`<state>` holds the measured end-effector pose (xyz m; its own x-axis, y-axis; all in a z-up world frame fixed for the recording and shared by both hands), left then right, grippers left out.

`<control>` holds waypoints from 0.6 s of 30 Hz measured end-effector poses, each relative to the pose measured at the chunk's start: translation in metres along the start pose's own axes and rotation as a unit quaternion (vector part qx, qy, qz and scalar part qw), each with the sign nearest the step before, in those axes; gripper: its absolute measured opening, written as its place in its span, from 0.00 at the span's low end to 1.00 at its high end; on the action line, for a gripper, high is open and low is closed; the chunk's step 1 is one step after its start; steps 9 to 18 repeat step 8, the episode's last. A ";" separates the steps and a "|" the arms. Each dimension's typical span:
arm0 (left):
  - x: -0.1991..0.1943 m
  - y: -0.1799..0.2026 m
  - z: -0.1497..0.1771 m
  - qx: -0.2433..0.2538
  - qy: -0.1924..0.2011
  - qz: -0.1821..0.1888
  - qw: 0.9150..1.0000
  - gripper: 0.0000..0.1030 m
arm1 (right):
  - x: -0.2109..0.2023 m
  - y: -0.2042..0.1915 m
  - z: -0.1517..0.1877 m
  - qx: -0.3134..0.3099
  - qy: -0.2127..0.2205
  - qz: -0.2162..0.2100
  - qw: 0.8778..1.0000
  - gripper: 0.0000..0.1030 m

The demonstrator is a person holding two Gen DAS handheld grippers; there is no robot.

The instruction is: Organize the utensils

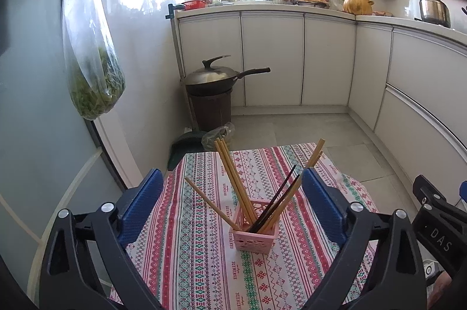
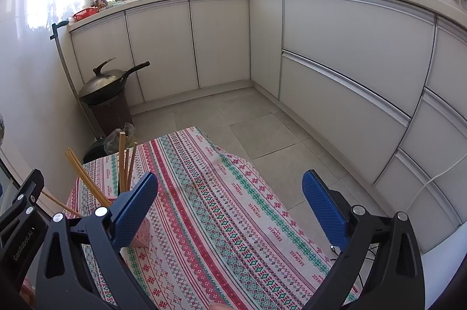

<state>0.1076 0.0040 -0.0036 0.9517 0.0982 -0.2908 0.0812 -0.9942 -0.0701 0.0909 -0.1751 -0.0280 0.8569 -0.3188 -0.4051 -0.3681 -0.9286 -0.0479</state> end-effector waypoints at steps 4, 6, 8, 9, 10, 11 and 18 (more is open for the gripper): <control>0.000 -0.001 -0.002 0.002 -0.005 -0.006 1.000 0.93 | 0.002 0.002 -0.003 0.003 0.000 0.001 1.000 0.94; -0.001 -0.001 -0.003 -0.001 -0.004 -0.005 1.000 0.93 | 0.002 0.002 -0.003 0.004 -0.001 0.001 1.000 0.94; -0.002 0.000 -0.003 -0.003 -0.007 0.000 1.000 0.93 | 0.002 0.003 -0.003 0.005 -0.001 0.000 1.000 0.94; -0.002 0.000 -0.003 -0.003 -0.007 0.000 1.000 0.93 | 0.002 0.003 -0.003 0.005 -0.001 0.000 1.000 0.94; -0.002 0.000 -0.003 -0.003 -0.007 0.000 1.000 0.93 | 0.002 0.003 -0.003 0.005 -0.001 0.000 1.000 0.94; -0.002 0.000 -0.003 -0.003 -0.007 0.000 1.000 0.93 | 0.002 0.003 -0.003 0.005 -0.001 0.000 1.000 0.94; -0.002 0.000 -0.003 -0.003 -0.007 0.000 1.000 0.93 | 0.002 0.003 -0.003 0.005 -0.001 0.000 1.000 0.94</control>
Point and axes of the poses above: each gripper's, at about its wrist camera, not at the fingertips, and x roughly the way its jaws point, y to its right, z to its underside, the point moved 5 cm from there along x, roughly the way its jaws point, and after that the axes turned 13 degrees about y, right-handed, at the moved point
